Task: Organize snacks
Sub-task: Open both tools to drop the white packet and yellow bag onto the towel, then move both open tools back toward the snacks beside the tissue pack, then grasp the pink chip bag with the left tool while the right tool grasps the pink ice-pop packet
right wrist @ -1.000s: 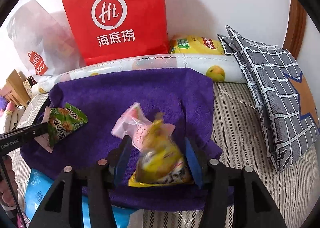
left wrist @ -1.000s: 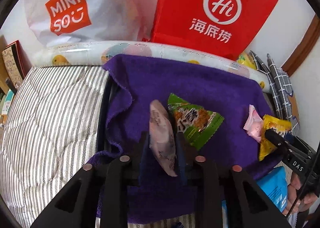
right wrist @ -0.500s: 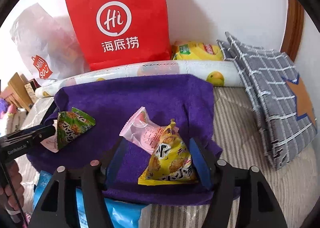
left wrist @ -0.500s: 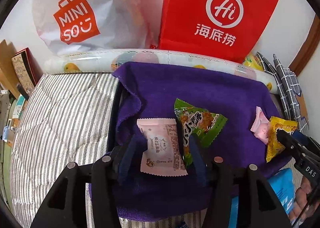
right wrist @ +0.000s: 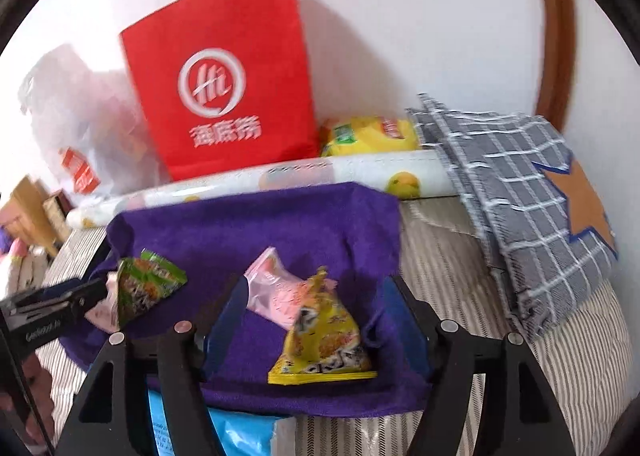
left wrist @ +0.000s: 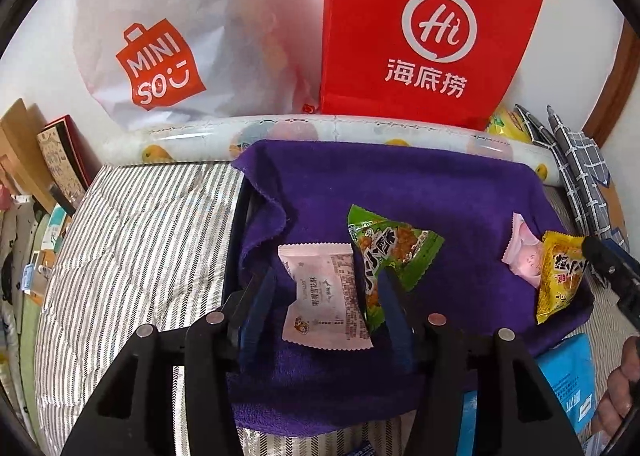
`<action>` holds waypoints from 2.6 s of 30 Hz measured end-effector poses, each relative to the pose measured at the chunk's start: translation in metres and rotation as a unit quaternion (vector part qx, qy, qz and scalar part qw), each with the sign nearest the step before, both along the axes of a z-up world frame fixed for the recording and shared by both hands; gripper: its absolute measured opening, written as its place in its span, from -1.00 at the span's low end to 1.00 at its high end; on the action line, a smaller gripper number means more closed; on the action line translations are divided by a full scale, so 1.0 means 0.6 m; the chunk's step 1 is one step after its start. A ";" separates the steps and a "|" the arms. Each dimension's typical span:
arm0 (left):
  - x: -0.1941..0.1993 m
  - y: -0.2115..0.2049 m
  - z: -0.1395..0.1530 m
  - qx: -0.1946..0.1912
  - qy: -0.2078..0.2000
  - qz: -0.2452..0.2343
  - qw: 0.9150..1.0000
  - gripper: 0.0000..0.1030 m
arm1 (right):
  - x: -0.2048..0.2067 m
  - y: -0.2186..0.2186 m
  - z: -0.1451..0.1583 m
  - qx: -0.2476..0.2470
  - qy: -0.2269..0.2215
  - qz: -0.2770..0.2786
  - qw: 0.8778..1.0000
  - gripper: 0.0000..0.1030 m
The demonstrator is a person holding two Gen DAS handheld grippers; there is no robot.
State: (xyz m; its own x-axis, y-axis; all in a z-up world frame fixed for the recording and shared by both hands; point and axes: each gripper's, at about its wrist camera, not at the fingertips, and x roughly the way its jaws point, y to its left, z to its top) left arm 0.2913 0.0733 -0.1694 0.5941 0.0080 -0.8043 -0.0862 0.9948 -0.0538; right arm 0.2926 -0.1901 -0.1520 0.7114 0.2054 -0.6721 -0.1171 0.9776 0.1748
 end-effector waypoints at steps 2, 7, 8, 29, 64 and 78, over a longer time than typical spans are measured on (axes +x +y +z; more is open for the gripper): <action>-0.003 0.002 0.005 0.002 -0.005 0.004 1.000 0.05 | -0.004 -0.003 0.006 0.010 -0.006 0.006 1.000 0.32; -0.011 0.000 0.018 0.005 -0.017 0.001 1.000 0.05 | -0.016 0.015 0.022 -0.021 -0.027 0.025 0.999 0.32; -0.013 -0.001 0.021 0.004 -0.018 0.000 1.000 0.05 | -0.018 0.024 0.023 -0.035 -0.025 0.040 0.998 0.31; -0.096 -0.002 0.055 -0.039 -0.014 -0.016 0.999 0.06 | -0.248 0.019 0.016 -0.004 0.001 0.068 0.998 -0.10; -0.292 -0.015 0.053 -0.085 0.005 -0.127 0.988 0.53 | -0.310 -0.055 0.011 0.004 0.073 0.038 0.997 -0.61; -0.271 -0.052 -0.033 -0.068 0.084 -0.155 0.982 0.75 | -0.278 -0.039 -0.084 -0.013 0.114 0.050 0.992 -0.54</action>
State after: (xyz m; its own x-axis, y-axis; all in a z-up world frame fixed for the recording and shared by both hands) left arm 0.1286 0.0418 -0.1892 0.4093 -0.2659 -0.8728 0.2005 0.9594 -0.1982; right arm 0.1257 -0.2132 -0.2023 0.5167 0.2477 -0.8196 -0.1749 0.9676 0.1821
